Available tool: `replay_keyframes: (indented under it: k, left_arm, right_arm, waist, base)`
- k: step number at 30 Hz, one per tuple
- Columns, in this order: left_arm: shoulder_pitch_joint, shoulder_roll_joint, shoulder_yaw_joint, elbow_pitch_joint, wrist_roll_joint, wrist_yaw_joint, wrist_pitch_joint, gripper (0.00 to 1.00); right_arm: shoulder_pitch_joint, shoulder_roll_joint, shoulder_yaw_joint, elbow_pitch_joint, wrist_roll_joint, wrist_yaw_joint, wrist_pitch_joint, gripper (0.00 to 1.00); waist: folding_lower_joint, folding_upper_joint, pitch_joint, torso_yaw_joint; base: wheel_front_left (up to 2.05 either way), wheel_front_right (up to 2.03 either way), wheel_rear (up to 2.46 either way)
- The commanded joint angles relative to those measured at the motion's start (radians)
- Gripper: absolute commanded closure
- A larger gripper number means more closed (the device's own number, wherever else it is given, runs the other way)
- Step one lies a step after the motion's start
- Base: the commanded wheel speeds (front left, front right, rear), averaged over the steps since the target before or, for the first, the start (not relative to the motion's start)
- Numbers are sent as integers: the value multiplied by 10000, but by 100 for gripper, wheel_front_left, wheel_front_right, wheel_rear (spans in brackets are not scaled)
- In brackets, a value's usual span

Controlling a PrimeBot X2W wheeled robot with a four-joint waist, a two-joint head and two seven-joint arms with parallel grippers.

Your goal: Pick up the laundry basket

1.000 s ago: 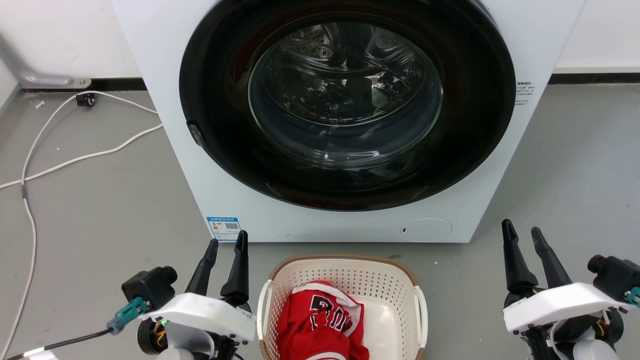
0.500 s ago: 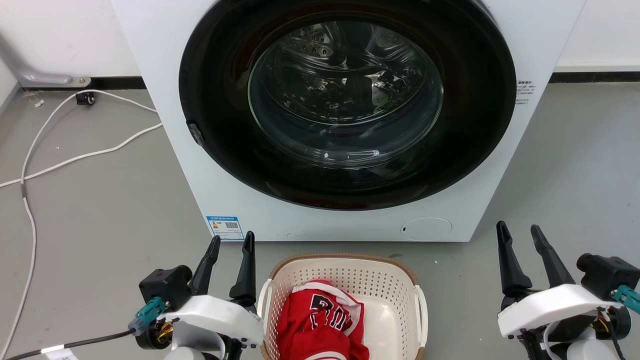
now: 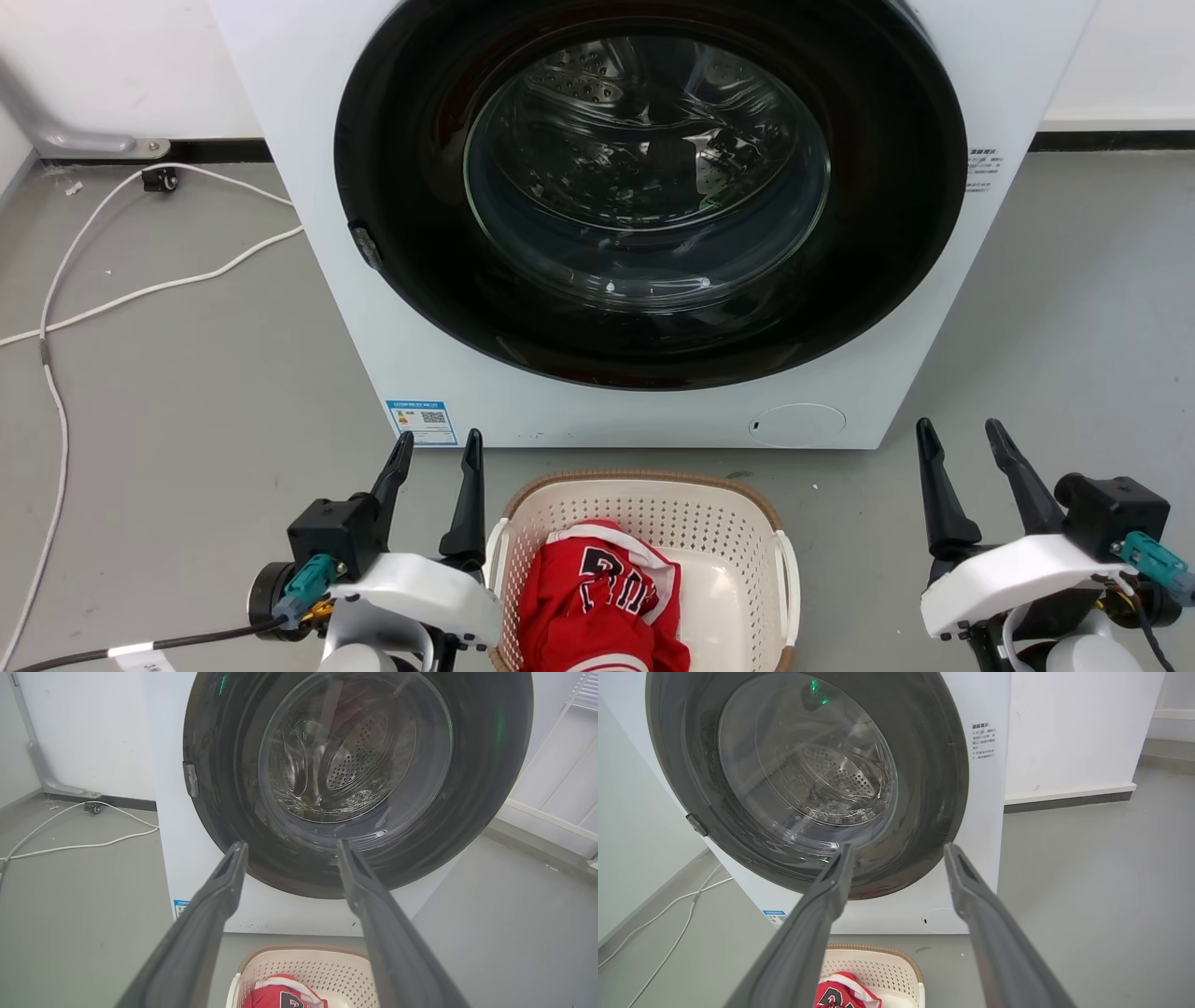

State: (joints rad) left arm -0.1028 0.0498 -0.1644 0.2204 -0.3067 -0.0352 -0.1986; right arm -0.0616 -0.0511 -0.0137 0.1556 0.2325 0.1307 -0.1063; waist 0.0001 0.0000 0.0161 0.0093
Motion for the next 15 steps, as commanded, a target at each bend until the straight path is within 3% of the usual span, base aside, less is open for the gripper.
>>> replay_keyframes:
  k: [1,15]
  left_arm:
    - [-166,17,-44,-18,273,30,-96,0]
    - [-165,13,-219,106,1376,154,-390,0]
  right_arm:
    - [9,5,27,-100,-289,0,-90,0]
    - [111,9,118,-123,-1386,-1,-194,0]
  waist:
    - [-1,0,5,3]
    - [-1,0,26,52]
  base:
    - [0,0,0]
    - [0,0,0]
